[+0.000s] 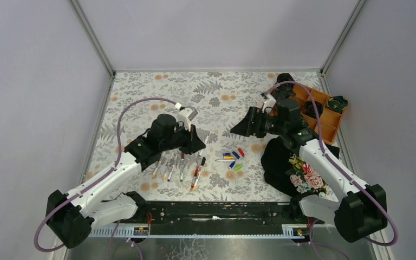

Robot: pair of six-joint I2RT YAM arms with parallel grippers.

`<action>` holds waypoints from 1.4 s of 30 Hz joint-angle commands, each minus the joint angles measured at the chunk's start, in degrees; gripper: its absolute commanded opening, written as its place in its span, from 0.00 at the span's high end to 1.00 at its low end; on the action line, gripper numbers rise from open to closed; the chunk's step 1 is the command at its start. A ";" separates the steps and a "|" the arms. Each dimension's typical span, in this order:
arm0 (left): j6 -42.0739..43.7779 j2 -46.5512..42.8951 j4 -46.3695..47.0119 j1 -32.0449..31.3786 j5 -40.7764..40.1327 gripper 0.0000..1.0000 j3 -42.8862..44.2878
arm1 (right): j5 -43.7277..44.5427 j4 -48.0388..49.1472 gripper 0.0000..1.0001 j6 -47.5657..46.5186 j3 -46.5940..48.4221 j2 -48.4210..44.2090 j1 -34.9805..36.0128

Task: Insert the pens into the pen caps

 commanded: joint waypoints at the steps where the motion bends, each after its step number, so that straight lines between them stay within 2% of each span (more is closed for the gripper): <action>1: -0.65 -0.01 7.01 -5.05 7.22 1.00 -1.90 | -5.18 10.25 0.13 11.44 -0.61 0.43 5.83; 8: -4.65 0.22 11.47 -10.50 6.40 1.00 -3.31 | -4.04 10.79 0.22 12.76 1.46 3.39 11.88; 14: -6.26 -0.44 13.16 -11.24 3.26 1.00 -3.73 | -2.46 7.88 0.36 11.06 1.35 3.87 14.96; 21: -7.09 -0.85 13.39 -11.43 2.52 1.00 -3.76 | -2.94 7.82 0.45 10.70 -0.23 2.60 16.94; 29: -8.00 -1.18 14.50 -11.76 1.78 1.00 -4.11 | -4.13 8.75 0.72 10.97 -0.46 2.88 18.41; 33: -9.02 -1.96 16.16 -11.80 1.40 1.00 -5.16 | -4.03 8.81 0.99 11.57 -0.49 2.54 18.52; 34: -9.17 -2.07 16.37 -11.86 1.43 0.96 -5.42 | -3.55 8.86 1.00 11.96 -0.60 2.25 18.52; 36: -9.27 -2.11 16.43 -11.85 1.50 0.76 -6.12 | -2.89 10.34 1.00 13.54 -1.28 1.55 18.52; 37: -9.19 -1.98 16.40 -11.91 1.75 0.71 -6.42 | -2.75 11.45 1.00 14.52 -1.63 1.20 18.52; 39: -9.18 -1.76 16.14 -12.13 2.08 0.66 -7.31 | -2.72 13.50 1.00 16.48 -2.22 0.79 18.52; 42: -9.44 -1.71 16.09 -12.46 2.37 0.65 -8.20 | -2.71 16.06 1.00 18.42 -2.77 0.33 18.52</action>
